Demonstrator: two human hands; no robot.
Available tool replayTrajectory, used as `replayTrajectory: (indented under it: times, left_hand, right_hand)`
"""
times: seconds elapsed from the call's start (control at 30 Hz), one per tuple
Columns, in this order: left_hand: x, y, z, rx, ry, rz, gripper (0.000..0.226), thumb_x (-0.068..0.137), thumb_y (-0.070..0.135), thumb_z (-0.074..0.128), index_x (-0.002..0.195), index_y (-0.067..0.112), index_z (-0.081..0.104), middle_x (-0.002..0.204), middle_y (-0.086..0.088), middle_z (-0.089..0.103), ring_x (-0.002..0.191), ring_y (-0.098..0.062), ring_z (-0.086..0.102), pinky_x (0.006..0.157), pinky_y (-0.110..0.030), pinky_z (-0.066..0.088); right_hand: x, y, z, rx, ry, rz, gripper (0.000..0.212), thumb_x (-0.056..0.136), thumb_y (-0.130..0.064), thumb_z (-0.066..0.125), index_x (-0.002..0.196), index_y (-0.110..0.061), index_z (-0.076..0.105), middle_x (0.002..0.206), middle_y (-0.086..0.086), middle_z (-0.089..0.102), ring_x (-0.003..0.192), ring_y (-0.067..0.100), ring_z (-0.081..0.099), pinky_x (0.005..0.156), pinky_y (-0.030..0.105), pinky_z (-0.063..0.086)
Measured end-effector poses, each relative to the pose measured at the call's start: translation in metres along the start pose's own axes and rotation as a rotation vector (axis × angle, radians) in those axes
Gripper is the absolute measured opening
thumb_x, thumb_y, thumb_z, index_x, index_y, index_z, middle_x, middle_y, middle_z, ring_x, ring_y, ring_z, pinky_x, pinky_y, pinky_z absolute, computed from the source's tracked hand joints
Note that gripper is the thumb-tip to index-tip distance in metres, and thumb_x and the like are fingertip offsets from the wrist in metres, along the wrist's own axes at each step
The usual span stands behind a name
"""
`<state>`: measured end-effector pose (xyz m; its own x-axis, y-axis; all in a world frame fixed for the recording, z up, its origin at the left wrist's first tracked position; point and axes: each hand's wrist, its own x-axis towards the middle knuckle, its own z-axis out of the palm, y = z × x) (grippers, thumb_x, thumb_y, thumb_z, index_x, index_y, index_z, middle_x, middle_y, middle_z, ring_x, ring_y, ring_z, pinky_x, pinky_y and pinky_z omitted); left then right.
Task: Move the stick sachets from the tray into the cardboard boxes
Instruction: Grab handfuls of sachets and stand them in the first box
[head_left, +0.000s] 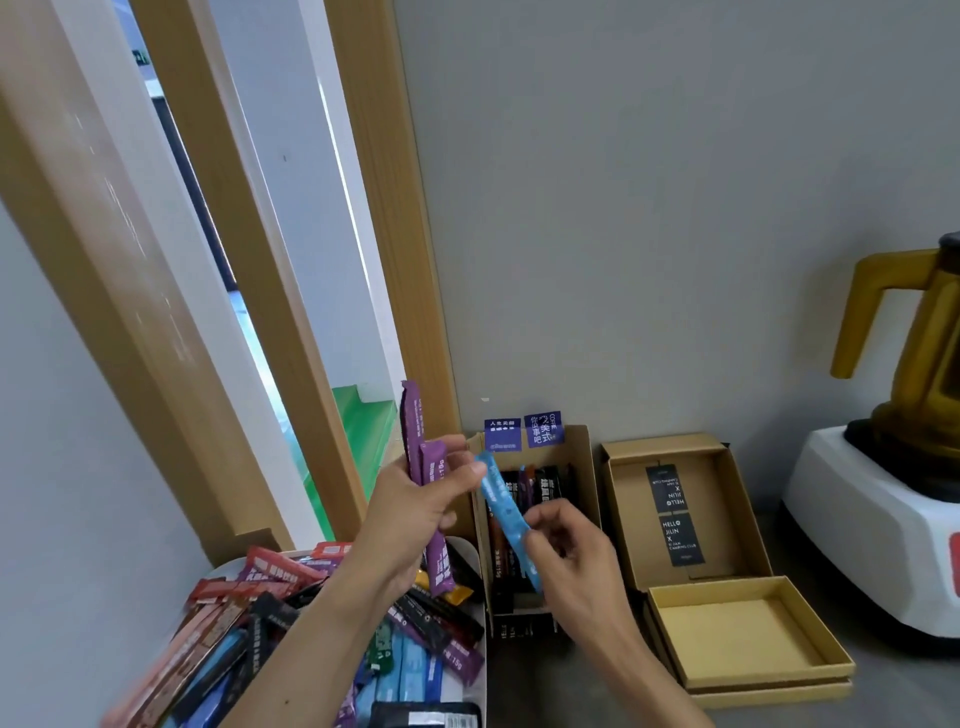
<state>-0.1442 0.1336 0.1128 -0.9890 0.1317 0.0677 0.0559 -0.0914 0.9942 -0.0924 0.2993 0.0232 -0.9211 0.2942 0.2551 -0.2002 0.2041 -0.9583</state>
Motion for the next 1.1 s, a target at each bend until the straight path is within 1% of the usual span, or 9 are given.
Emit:
replayTrajectory:
  times: [0.1, 0.23, 0.33, 0.43, 0.53, 0.67, 0.8, 0.93, 1.1]
  left_hand:
    - [-0.003, 0.0, 0.003, 0.087, -0.03, 0.001, 0.029, 0.086, 0.009, 0.083, 0.11, 0.023, 0.077, 0.101, -0.002, 0.078, 0.085, -0.017, 0.069, 0.056, -0.023, 0.046]
    - [-0.002, -0.002, 0.004, 0.098, -0.003, 0.0, 0.03, 0.089, 0.008, 0.081, 0.113, 0.026, 0.076, 0.076, 0.002, 0.067, 0.061, -0.009, 0.054, 0.051, -0.022, 0.043]
    - [0.0, -0.005, 0.002, 0.162, -0.039, -0.05, 0.01, 0.092, 0.015, 0.079, 0.1, 0.018, 0.082, 0.067, 0.0, 0.062, 0.054, -0.006, 0.051, 0.05, -0.02, 0.042]
    - [-0.004, -0.006, 0.004, 0.13, -0.098, -0.121, 0.012, 0.091, 0.021, 0.08, 0.099, 0.012, 0.08, 0.063, -0.001, 0.057, 0.053, -0.008, 0.049, 0.05, -0.02, 0.04]
    - [-0.004, -0.002, 0.001, 0.007, -0.077, -0.126, 0.026, 0.09, 0.027, 0.079, 0.107, 0.01, 0.07, 0.066, 0.0, 0.055, 0.054, -0.008, 0.048, 0.048, -0.019, 0.04]
    - [-0.005, 0.007, -0.007, -0.24, -0.032, -0.147, 0.028, 0.097, 0.026, 0.07, 0.116, 0.013, 0.055, 0.08, -0.003, 0.057, 0.061, -0.009, 0.051, 0.044, -0.018, 0.042]
    - [-0.007, 0.01, -0.012, -0.364, -0.043, -0.181, 0.021, 0.097, 0.013, 0.055, 0.118, 0.014, 0.048, 0.081, -0.008, 0.057, 0.063, -0.014, 0.053, 0.042, -0.021, 0.041]
    - [-0.008, 0.007, -0.018, -0.359, -0.035, -0.185, 0.041, 0.089, 0.002, 0.048, 0.128, 0.012, 0.046, 0.083, -0.008, 0.053, 0.064, -0.014, 0.053, 0.043, -0.022, 0.04]
    - [-0.007, 0.002, -0.015, -0.322, -0.011, -0.226, 0.05, 0.085, -0.006, 0.043, 0.132, 0.012, 0.044, 0.087, -0.009, 0.051, 0.066, -0.014, 0.053, 0.047, -0.024, 0.042]
  right_hand:
    - [0.001, -0.01, -0.01, 0.127, -0.009, -0.048, 0.024, 0.098, -0.009, 0.067, 0.098, -0.032, 0.073, 0.091, -0.003, 0.07, 0.077, 0.015, 0.071, 0.061, 0.026, 0.059]
    - [0.0, -0.023, -0.023, 0.235, 0.062, -0.116, 0.023, 0.094, -0.002, 0.071, 0.106, -0.022, 0.073, 0.098, -0.011, 0.07, 0.082, 0.007, 0.07, 0.062, 0.02, 0.057]
    - [0.008, -0.036, -0.023, 0.539, 0.134, -0.054, 0.037, 0.087, 0.001, 0.077, 0.118, -0.015, 0.067, 0.108, 0.002, 0.077, 0.096, 0.011, 0.075, 0.075, 0.024, 0.062]
    - [0.021, -0.049, -0.018, 0.68, 0.218, -0.022, 0.033, 0.085, -0.003, 0.08, 0.113, -0.012, 0.065, 0.102, 0.008, 0.08, 0.093, 0.015, 0.076, 0.075, 0.021, 0.06]
    - [0.028, -0.051, -0.016, 0.372, 0.274, -0.125, 0.021, 0.089, -0.013, 0.081, 0.105, -0.019, 0.07, 0.098, -0.001, 0.078, 0.089, 0.004, 0.074, 0.074, 0.015, 0.057]
    - [0.04, -0.036, 0.003, -0.228, 0.155, -0.111, 0.02, 0.09, -0.031, 0.08, 0.105, -0.033, 0.067, 0.102, -0.016, 0.066, 0.088, -0.002, 0.067, 0.08, 0.018, 0.059]
    - [0.05, -0.01, 0.024, -0.376, 0.111, -0.018, 0.025, 0.091, -0.034, 0.079, 0.113, -0.033, 0.067, 0.099, -0.014, 0.07, 0.094, 0.001, 0.068, 0.086, 0.034, 0.063]
    - [0.036, 0.009, 0.024, -0.592, 0.09, -0.051, 0.031, 0.09, -0.033, 0.08, 0.116, -0.034, 0.064, 0.104, -0.015, 0.07, 0.099, 0.003, 0.068, 0.085, 0.03, 0.062]
    - [0.023, 0.024, 0.028, -0.82, -0.067, -0.017, 0.018, 0.093, -0.036, 0.073, 0.11, -0.031, 0.068, 0.105, -0.006, 0.075, 0.098, 0.015, 0.072, 0.082, 0.037, 0.062]
